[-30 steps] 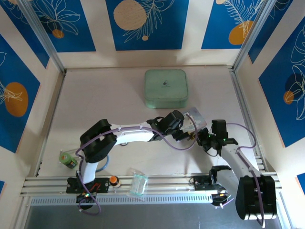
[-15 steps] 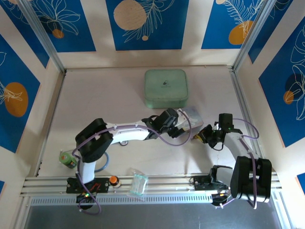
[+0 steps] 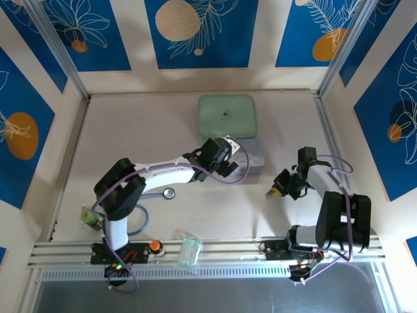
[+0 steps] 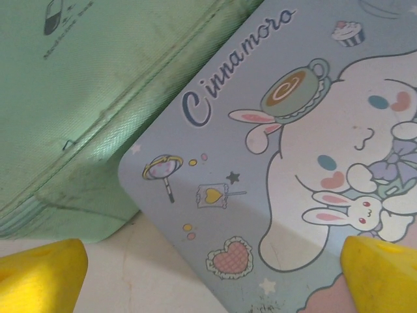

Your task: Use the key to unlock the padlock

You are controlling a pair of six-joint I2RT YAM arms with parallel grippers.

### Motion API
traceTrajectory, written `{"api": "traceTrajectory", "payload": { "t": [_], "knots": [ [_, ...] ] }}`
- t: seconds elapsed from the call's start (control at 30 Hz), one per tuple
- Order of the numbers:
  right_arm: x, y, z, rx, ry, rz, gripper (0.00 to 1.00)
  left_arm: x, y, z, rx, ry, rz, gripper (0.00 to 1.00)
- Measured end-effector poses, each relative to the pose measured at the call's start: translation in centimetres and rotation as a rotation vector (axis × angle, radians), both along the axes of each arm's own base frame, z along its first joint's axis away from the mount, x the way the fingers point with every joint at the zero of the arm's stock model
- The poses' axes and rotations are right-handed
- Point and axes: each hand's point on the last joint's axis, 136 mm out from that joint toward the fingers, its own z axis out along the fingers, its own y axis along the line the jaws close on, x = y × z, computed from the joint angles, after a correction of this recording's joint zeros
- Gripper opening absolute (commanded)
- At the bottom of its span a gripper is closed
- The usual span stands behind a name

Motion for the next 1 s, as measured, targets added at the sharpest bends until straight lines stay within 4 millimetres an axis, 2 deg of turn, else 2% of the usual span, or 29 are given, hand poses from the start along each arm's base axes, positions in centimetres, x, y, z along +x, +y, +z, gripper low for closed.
{"api": "traceTrajectory", "payload": {
  "t": [0.03,0.1,0.2,0.33,0.47,0.63,0.73,0.8,0.83,0.87,0.93,1.0],
  "knots": [
    [0.0,-0.2,0.0,-0.017,0.006,0.000,0.05,0.1,0.3,0.0,-0.001,0.003,0.010,0.99],
    [-0.1,-0.7,0.0,-0.054,0.017,-0.004,0.20,0.3,0.9,0.0,0.003,0.012,0.026,0.99],
    [-0.5,-1.7,-0.3,-0.135,0.044,0.001,0.33,0.6,1.9,0.1,0.005,0.027,0.052,0.99],
    [-0.8,-2.9,-0.6,-0.232,0.091,0.019,0.37,0.7,3.3,0.2,0.018,0.048,0.080,0.99],
    [-0.4,-3.6,-0.2,-0.305,0.091,0.038,0.39,0.2,3.9,0.7,0.010,0.061,0.088,0.99],
    [0.8,-2.9,0.4,-0.356,0.051,0.099,0.41,-0.3,4.7,2.5,-0.030,0.062,0.110,0.99],
    [1.8,-2.3,1.2,-0.394,0.032,0.146,0.53,-0.3,5.6,4.0,-0.080,0.073,0.152,0.99],
    [3.0,-2.2,2.2,-0.412,-0.014,0.161,0.66,-0.1,7.0,5.5,-0.132,0.072,0.200,0.99],
    [3.7,-2.3,2.9,-0.429,-0.050,0.166,0.91,0.0,8.1,6.5,-0.167,0.066,0.232,0.99],
    [4.1,-2.4,3.4,-0.446,-0.082,0.173,0.95,0.2,9.2,7.4,-0.202,0.056,0.265,0.99],
    [5.4,-2.7,4.7,-0.502,-0.173,0.200,0.95,0.5,12.3,9.2,-0.276,0.024,0.341,0.99],
    [6.9,-2.6,6.2,-0.557,-0.277,0.239,0.96,0.9,15.3,10.0,-0.318,-0.021,0.411,0.99]
  ]
}}
